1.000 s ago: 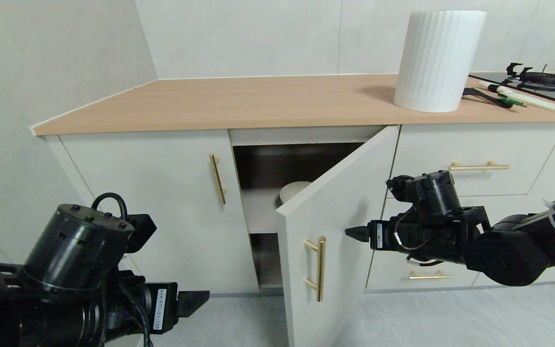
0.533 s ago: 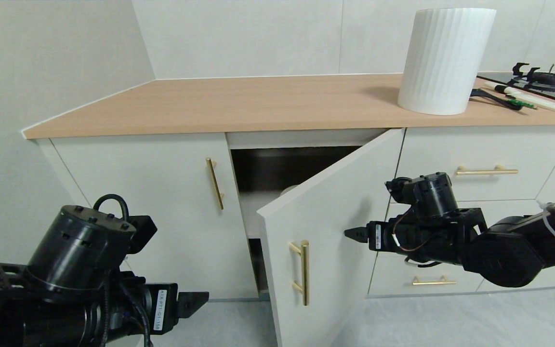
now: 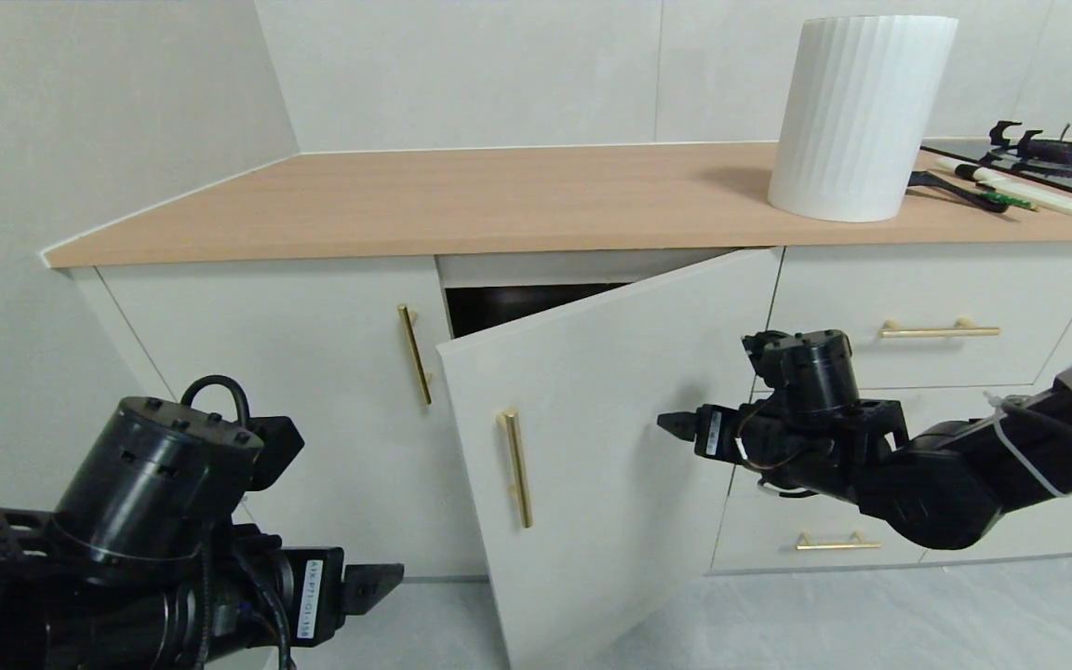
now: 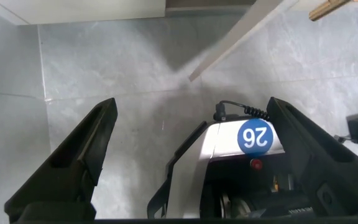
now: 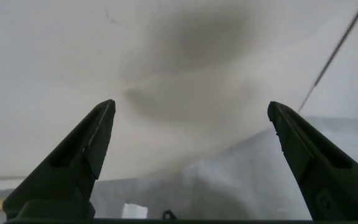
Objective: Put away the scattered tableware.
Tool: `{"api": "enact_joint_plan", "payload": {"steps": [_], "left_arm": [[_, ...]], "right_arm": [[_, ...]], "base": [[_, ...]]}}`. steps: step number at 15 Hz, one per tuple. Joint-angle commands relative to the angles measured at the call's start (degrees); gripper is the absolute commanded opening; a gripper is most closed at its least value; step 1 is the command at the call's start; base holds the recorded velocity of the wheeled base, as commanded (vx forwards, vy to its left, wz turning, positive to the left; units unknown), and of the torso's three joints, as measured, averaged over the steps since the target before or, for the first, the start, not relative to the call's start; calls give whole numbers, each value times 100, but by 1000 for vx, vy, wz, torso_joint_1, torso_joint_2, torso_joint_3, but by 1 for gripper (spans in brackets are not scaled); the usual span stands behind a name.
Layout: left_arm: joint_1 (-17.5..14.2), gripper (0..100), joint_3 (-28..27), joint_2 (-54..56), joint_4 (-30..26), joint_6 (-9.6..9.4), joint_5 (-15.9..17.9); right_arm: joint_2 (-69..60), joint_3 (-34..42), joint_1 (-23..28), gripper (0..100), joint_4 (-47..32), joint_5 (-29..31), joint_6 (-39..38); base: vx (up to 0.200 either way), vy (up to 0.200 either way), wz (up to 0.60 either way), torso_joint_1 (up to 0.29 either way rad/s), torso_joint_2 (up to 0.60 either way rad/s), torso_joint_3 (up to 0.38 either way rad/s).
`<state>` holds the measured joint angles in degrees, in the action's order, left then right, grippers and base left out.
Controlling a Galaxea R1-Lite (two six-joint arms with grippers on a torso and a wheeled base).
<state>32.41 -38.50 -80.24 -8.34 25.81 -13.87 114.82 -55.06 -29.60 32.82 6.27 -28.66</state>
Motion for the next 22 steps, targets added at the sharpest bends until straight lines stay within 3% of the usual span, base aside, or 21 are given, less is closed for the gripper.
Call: {"api": "enact_joint_plan", "payload": {"steps": [1,10,22], "left_arm": [[2,100,0,-1,-1,3,-1],[2,100,-9,-1,-1,12,-1],[2,100,-9,-1,-1,12,-1]], "right_arm": [[146,-154,-2,100,49,85,-105],[858,-646,7,100,796,1052,-228],[1367,-1138,59,100,1043,1782,-237]], "base": [[0,0,0,0,0,0],[0,0,0,0,0,0],[0,0,0,0,0,0]]}}
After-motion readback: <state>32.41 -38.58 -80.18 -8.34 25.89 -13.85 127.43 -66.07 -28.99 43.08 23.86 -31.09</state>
